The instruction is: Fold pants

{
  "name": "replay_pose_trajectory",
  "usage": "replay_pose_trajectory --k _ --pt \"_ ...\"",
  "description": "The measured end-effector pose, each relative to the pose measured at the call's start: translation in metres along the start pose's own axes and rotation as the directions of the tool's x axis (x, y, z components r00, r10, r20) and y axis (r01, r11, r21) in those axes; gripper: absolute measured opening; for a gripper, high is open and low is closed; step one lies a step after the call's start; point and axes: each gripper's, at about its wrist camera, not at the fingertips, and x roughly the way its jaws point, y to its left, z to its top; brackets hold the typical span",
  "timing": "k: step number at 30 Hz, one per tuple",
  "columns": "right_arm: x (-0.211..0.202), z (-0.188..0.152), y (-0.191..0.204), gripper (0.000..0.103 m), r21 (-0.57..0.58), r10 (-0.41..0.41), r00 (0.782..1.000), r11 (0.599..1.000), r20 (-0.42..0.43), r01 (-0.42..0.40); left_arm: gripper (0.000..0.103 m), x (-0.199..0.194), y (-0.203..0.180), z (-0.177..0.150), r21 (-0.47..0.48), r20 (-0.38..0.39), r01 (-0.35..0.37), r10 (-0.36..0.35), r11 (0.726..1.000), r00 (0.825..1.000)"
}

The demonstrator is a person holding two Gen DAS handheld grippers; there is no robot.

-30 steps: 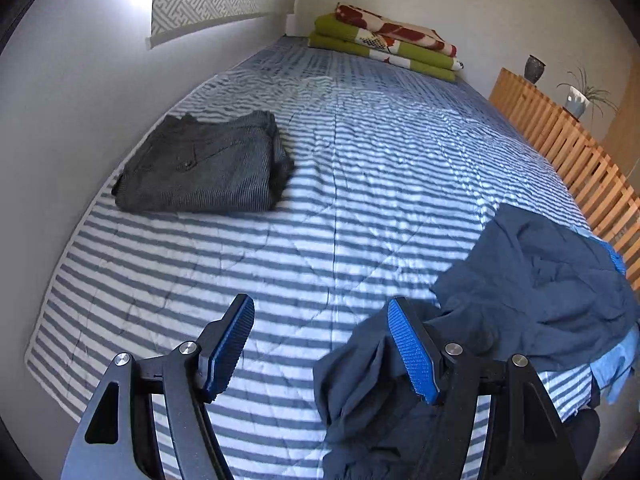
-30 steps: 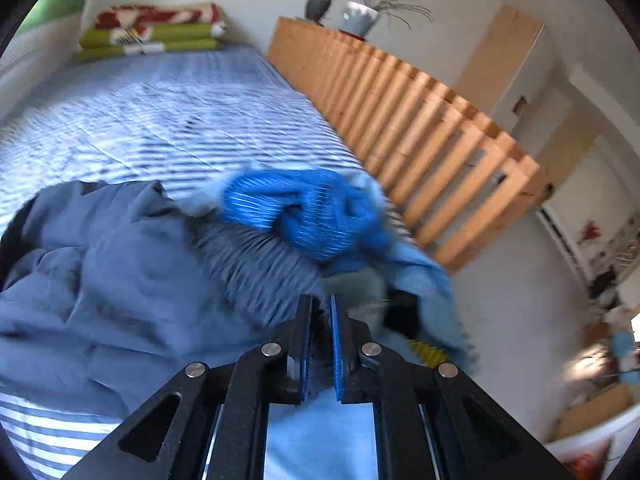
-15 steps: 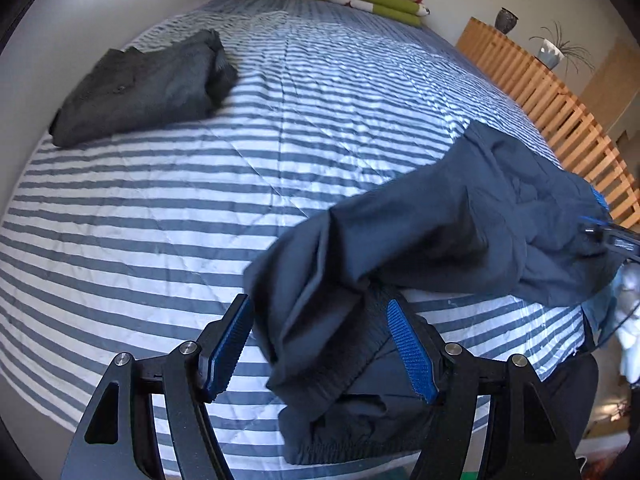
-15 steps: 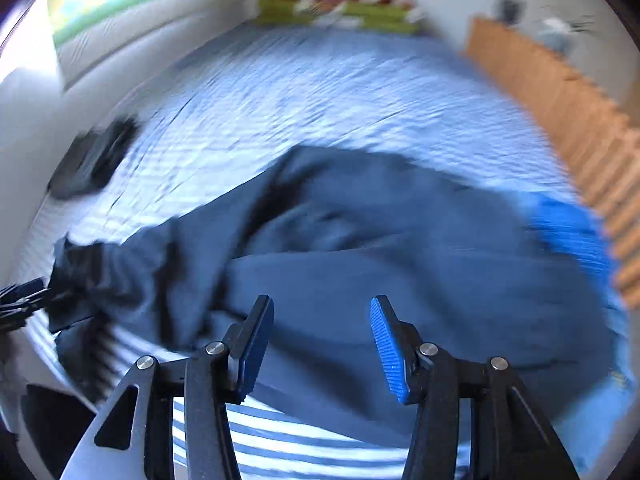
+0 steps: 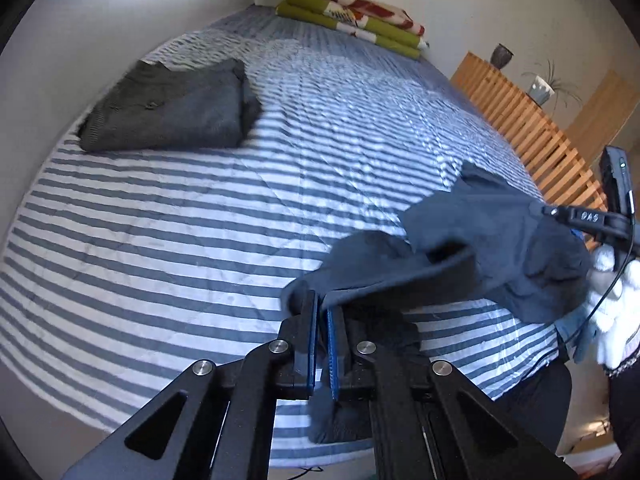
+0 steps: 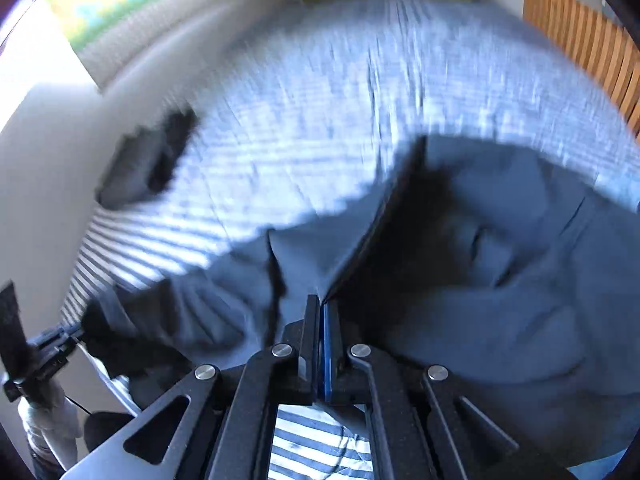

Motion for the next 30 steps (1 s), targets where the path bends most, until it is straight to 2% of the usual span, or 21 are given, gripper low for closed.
replay_pose_trajectory --k 3,5,6,7,8,9,10,11,12,14,16,17,18,20,21,22,24,25,27,29,30 --pt "-0.024 0.017 0.005 0.001 0.006 0.022 0.998 1.000 0.062 -0.022 0.002 -0.025 0.018 0.007 -0.021 0.052 -0.044 0.045 0.999 0.998" --pt "-0.026 0.028 0.011 0.001 0.023 0.028 0.995 0.999 0.091 -0.030 0.003 -0.034 0.030 0.013 -0.037 0.075 -0.103 0.105 0.994 0.992" --pt "-0.022 0.034 0.013 0.001 0.031 0.024 0.995 0.999 0.097 -0.027 0.008 -0.035 0.037 0.015 -0.050 0.075 -0.137 0.140 0.989 0.987" --pt "-0.017 0.040 0.015 0.001 0.044 0.016 0.995 0.999 0.100 -0.021 0.013 -0.033 0.041 0.016 -0.055 0.067 -0.135 0.138 0.989 0.988" --pt "-0.009 0.047 0.018 0.001 0.055 0.000 0.995 0.998 0.104 -0.006 0.026 -0.030 0.042 0.016 -0.052 0.054 -0.117 0.120 0.992 0.991" --pt "-0.004 0.051 0.018 0.001 0.060 -0.011 0.994 0.998 0.107 0.005 0.044 -0.024 0.039 0.014 -0.041 0.034 -0.095 0.096 0.995 0.995" --pt "0.001 0.057 0.017 0.001 0.073 -0.025 0.994 0.997 0.109 0.017 0.056 -0.020 0.035 0.011 -0.027 0.019 -0.078 0.079 0.997 0.997" --pt "0.005 0.062 0.015 0.001 0.097 -0.020 0.994 0.995 0.110 0.010 0.073 -0.012 0.026 0.006 -0.002 0.000 -0.049 0.049 0.999 0.999" --pt "0.005 0.066 0.011 0.001 0.119 0.006 0.995 0.993 0.104 -0.019 0.079 -0.005 0.017 0.000 0.021 -0.012 -0.021 0.021 1.000 1.000" --pt "0.000 0.071 0.011 0.001 0.129 0.035 0.994 0.991 0.105 -0.048 0.079 0.012 0.002 -0.008 0.066 -0.054 0.004 -0.001 0.998 0.999" --pt "-0.017 0.077 0.015 0.001 0.093 0.021 0.990 0.995 0.139 -0.034 0.079 0.034 -0.015 -0.015 0.120 -0.090 -0.006 0.017 0.993 0.996" --pt "-0.023 0.079 0.016 0.001 0.082 0.012 0.988 0.996 0.155 -0.025 0.074 0.043 -0.021 -0.016 0.132 -0.110 -0.016 0.031 0.991 0.993" --pt "-0.036 0.081 0.017 0.001 0.073 0.001 0.983 0.997 0.183 -0.015 0.063 0.051 -0.026 -0.016 0.144 -0.121 -0.034 0.052 0.989 0.991" --pt "-0.057 0.085 0.013 0.001 0.083 -0.019 0.969 0.997 0.245 -0.002 0.059 0.058 -0.028 -0.011 0.163 -0.084 -0.159 0.175 0.974 0.981" --pt "-0.063 0.089 0.012 0.001 0.087 -0.039 0.962 0.996 0.270 0.016 0.057 0.058 -0.026 -0.004 0.153 -0.050 -0.231 0.241 0.961 0.969" --pt "-0.067 0.093 0.010 0.001 0.091 -0.094 0.952 0.993 0.290 0.070 0.057 0.056 -0.025 0.000 0.140 -0.034 -0.238 0.245 0.961 0.969" --pt "-0.060 0.099 0.005 0.001 0.088 -0.122 0.956 0.991 0.268 0.102 0.057 0.045 -0.030 0.006 0.123 -0.009 -0.182 0.185 0.976 0.983" --pt "-0.050 0.101 0.001 0.001 0.091 -0.137 0.960 0.989 0.242 0.118 0.057 0.041 -0.038 0.006 0.145 0.009 -0.172 0.173 0.974 0.985" --pt "-0.033 0.103 -0.008 0.001 0.099 -0.165 0.964 0.984 0.208 0.147 0.057 0.036 -0.063 0.002 0.246 0.037 -0.157 0.153 0.957 0.988" --pt "-0.017 0.100 -0.018 0.001 0.114 -0.160 0.971 0.983 0.177 0.142 0.058 0.041 -0.085 -0.005 0.344 0.016 -0.115 0.117 0.932 0.993" --pt "-0.011 0.097 -0.023 0.001 0.124 -0.156 0.974 0.983 0.163 0.137 0.058 0.050 -0.101 -0.012 0.406 -0.016 -0.086 0.102 0.910 0.995"
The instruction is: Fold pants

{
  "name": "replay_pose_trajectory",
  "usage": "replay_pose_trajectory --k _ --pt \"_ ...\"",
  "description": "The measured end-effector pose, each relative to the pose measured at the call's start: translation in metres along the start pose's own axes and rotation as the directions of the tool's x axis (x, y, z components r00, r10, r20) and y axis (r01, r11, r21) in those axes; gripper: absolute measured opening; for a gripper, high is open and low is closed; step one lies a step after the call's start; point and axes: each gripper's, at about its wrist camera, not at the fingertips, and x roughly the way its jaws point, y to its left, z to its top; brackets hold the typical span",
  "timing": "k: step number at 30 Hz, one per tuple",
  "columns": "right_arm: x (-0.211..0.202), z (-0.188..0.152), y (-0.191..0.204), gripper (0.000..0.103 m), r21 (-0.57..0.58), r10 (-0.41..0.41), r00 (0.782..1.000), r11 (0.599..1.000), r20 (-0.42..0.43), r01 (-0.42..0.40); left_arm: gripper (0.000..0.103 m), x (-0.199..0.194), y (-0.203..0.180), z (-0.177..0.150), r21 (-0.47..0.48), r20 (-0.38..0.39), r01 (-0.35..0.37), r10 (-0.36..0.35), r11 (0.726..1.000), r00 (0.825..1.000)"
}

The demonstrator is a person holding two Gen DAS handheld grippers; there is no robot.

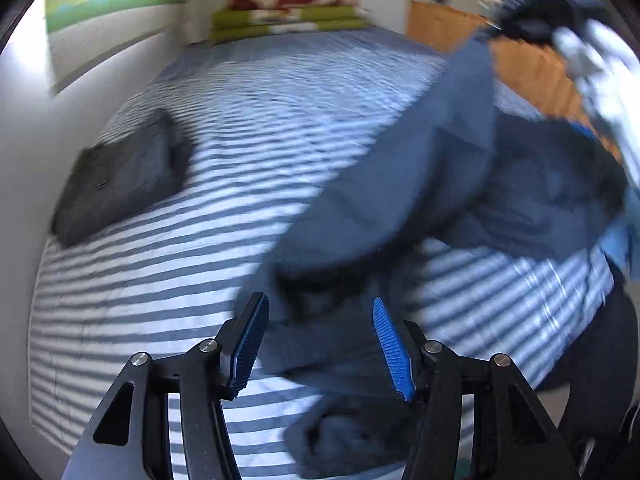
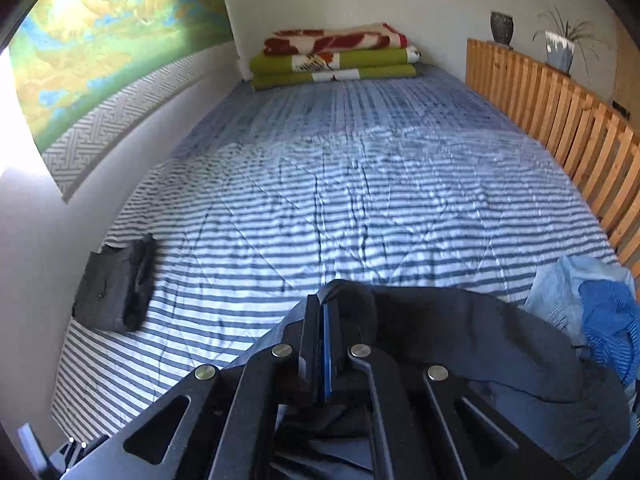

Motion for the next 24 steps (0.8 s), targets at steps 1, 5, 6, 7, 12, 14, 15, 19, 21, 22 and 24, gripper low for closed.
replay_pose_trajectory --k 1,5,6,7,12,14,15,19,21,22,24 --pt "0.009 -0.003 -0.004 0.001 0.018 0.002 1.000 1.000 -0.021 -0.001 0.058 0.008 -0.011 0.000 0.041 -0.019 0.006 -0.005 0.999 1.000" --pt "0.022 -0.007 -0.012 0.001 0.018 -0.021 0.999 1.000 -0.048 0.022 0.058 0.048 -0.035 -0.003 0.140 -0.120 0.034 -0.018 0.990 0.993" --pt "0.022 -0.009 -0.011 0.001 0.012 -0.026 0.998 1.000 -0.049 0.027 0.058 0.055 -0.042 -0.003 0.147 -0.136 0.032 -0.012 0.989 0.991" --pt "0.022 -0.008 -0.012 0.001 0.008 -0.026 0.998 1.000 -0.050 0.027 0.058 0.059 -0.042 -0.003 0.153 -0.141 0.023 -0.001 0.988 0.990" --pt "0.018 -0.005 -0.010 0.001 -0.018 -0.039 0.998 0.999 -0.043 0.039 0.017 0.064 -0.023 0.007 0.073 -0.144 0.069 -0.058 0.995 0.988" --pt "0.014 -0.002 -0.007 0.001 -0.032 -0.037 0.999 0.999 -0.032 0.036 0.014 0.050 -0.009 0.011 0.014 -0.116 0.101 -0.099 0.995 0.988" --pt "0.012 -0.001 -0.006 0.001 -0.037 -0.036 0.999 0.999 -0.027 0.035 0.012 0.040 -0.005 0.012 -0.014 -0.090 0.110 -0.111 0.994 0.990" --pt "0.003 0.007 0.010 0.001 -0.064 -0.018 1.000 0.998 0.009 0.018 0.012 -0.012 0.043 0.021 -0.140 0.030 0.162 -0.159 0.977 0.987" --pt "0.000 0.013 0.023 0.001 -0.079 -0.015 0.999 0.997 0.032 0.018 0.012 -0.035 0.071 0.026 -0.181 0.087 0.157 -0.143 0.971 0.986" --pt "-0.001 0.016 0.030 0.001 -0.088 -0.013 0.999 0.996 0.045 0.017 0.012 -0.044 0.082 0.027 -0.190 0.108 0.121 -0.102 0.974 0.989" --pt "0.002 0.023 0.046 0.001 -0.108 -0.008 0.998 0.994 0.062 0.015 0.012 -0.059 0.099 0.028 -0.210 0.124 0.069 -0.044 0.975 0.991"
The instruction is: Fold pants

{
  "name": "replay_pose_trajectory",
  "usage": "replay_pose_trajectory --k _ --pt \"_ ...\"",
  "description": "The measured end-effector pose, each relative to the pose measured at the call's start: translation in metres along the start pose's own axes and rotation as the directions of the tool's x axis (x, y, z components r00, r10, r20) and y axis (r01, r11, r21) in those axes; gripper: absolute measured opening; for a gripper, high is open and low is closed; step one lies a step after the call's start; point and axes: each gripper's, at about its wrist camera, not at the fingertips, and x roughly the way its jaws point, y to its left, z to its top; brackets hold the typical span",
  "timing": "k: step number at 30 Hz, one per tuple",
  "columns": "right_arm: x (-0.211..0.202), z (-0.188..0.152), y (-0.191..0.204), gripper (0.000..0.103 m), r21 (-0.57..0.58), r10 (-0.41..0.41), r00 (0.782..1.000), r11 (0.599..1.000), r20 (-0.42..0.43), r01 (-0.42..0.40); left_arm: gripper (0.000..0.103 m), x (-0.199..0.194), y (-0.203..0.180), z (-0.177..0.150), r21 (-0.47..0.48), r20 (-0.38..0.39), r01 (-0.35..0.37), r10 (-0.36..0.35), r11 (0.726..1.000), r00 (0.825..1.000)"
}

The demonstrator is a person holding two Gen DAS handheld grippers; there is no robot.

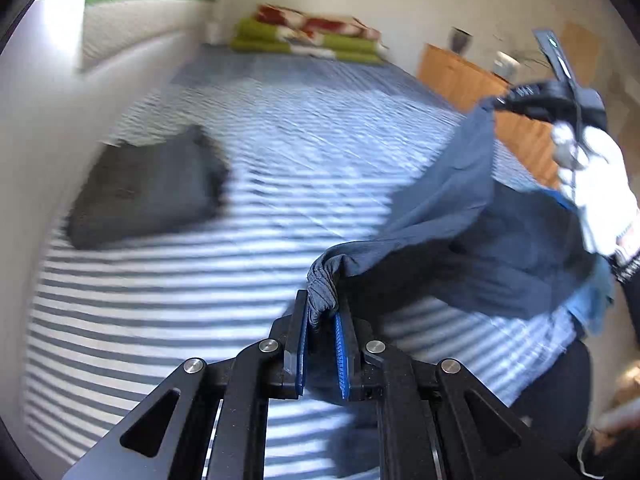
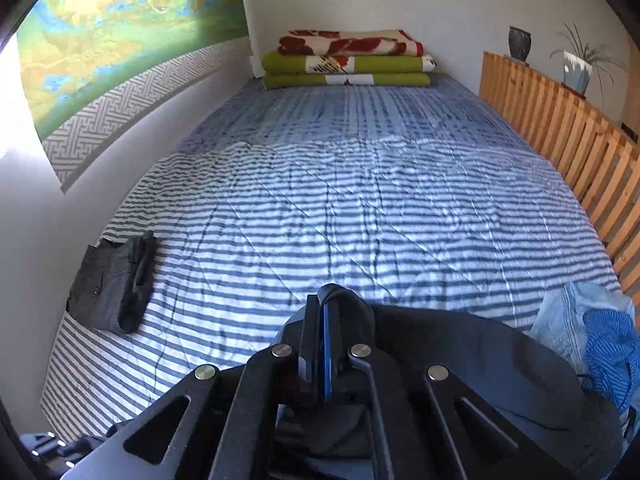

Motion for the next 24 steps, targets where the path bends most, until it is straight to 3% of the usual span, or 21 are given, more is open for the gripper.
replay_pose_trajectory --k 9,10,11,12,13,14,15,18,24 --pt "0.070 0.051 0.090 0.001 -0.106 0.042 0.999 0.994 -0.005 -0.042 0.012 0.012 0.124 0.047 -0.216 0.014 -0.082 0.087 0.973 0.996" --pt "0.086 0.058 0.101 0.002 -0.121 0.062 0.998 0.991 -0.020 -0.064 0.012 0.018 0.138 0.055 -0.239 0.020 -0.123 0.132 0.963 0.991" --pt "0.105 0.064 0.113 0.003 -0.150 0.079 0.995 0.985 -0.054 -0.086 0.014 0.029 0.154 0.060 -0.257 0.019 -0.158 0.169 0.953 0.985" --pt "0.125 0.067 0.122 0.004 -0.164 0.079 0.992 0.982 -0.100 -0.095 0.026 0.037 0.167 0.064 -0.280 0.000 -0.184 0.191 0.942 0.982" --pt "0.143 0.068 0.128 0.013 -0.161 0.083 0.984 0.981 -0.156 -0.108 0.034 0.047 0.180 0.068 -0.315 -0.043 -0.189 0.185 0.930 0.982" --pt "0.157 0.065 0.131 0.018 -0.146 0.085 0.976 0.982 -0.199 -0.115 0.045 0.050 0.185 0.068 -0.335 -0.052 -0.185 0.178 0.924 0.983" --pt "0.166 0.063 0.132 0.024 -0.133 0.087 0.972 0.984 -0.220 -0.118 0.046 0.051 0.189 0.068 -0.347 -0.044 -0.177 0.173 0.921 0.984" --pt "0.167 0.051 0.133 0.025 -0.150 0.110 0.965 0.977 -0.239 -0.148 0.046 0.049 0.184 0.061 -0.316 -0.042 -0.175 0.171 0.932 0.984" --pt "0.116 0.007 0.092 0.026 -0.152 0.194 0.944 0.959 -0.266 -0.240 0.048 0.029 0.138 0.027 -0.271 -0.044 -0.104 0.096 0.957 0.994"
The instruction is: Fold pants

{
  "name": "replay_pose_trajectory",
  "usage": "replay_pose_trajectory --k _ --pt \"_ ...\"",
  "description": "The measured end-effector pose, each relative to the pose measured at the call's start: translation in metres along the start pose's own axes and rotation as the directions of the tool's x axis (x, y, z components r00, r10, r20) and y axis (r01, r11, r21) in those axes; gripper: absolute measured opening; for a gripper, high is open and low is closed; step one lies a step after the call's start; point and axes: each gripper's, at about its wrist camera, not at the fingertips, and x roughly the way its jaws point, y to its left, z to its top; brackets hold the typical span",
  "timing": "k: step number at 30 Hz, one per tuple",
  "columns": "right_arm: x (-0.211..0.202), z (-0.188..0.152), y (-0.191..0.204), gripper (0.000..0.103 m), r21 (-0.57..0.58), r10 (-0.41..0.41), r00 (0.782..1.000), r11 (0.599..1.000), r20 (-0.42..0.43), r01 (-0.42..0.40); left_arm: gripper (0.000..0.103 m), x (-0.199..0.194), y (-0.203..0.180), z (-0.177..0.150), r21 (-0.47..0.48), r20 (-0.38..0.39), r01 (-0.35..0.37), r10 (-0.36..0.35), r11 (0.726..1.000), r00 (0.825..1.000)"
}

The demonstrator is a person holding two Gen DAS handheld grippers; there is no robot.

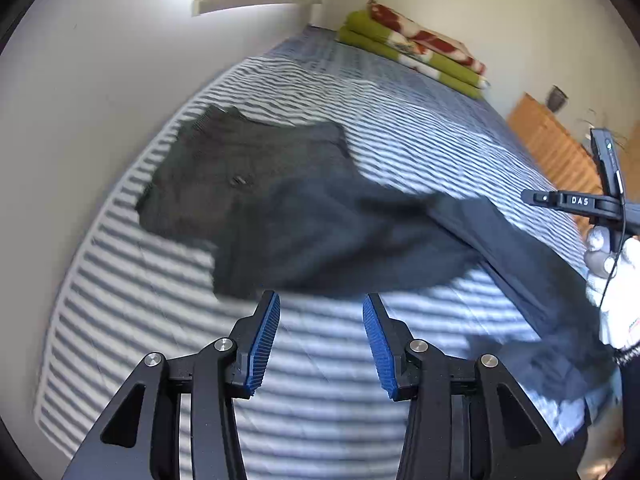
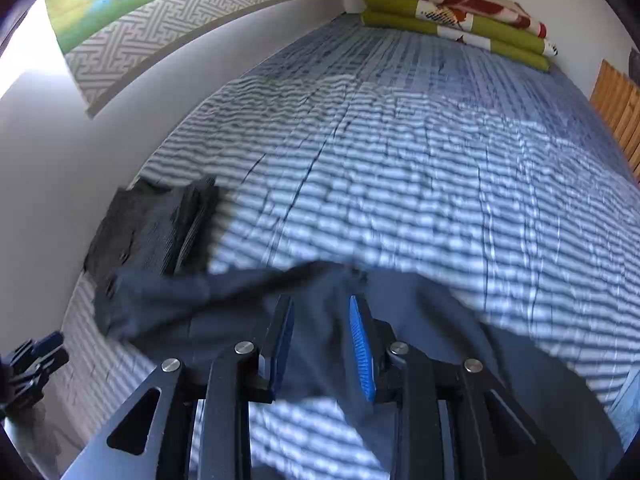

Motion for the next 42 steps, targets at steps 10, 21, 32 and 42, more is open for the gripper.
replay_pose_trajectory --k 10,21,32,42 --pt "-0.056 -0.216 -0.054 0.036 -0.023 -0.070 0.992 0.997 -0.104 0.068 0.067 -0.021 -0.089 -0.135 0.102 -0.146 0.160 -0.145 0.982 0.979" --pt "-0.044 -0.274 -0.041 0.056 -0.065 -0.152 0.988 0.987 -0.042 0.149 0.080 0.033 -0.189 -0.221 0.182 -0.294 0.128 -0.070 0.975 0.953" --pt "-0.013 -0.268 -0.023 0.002 -0.165 -0.245 0.967 0.959 -0.074 0.231 0.008 0.022 -0.157 -0.193 0.045 -0.265 0.201 -0.183 0.979 0.947" --pt "-0.104 -0.280 -0.049 0.001 -0.108 -0.285 0.958 0.952 0.041 0.288 0.041 -0.073 -0.027 -0.112 -0.172 -0.019 0.020 -0.024 0.985 1.000"
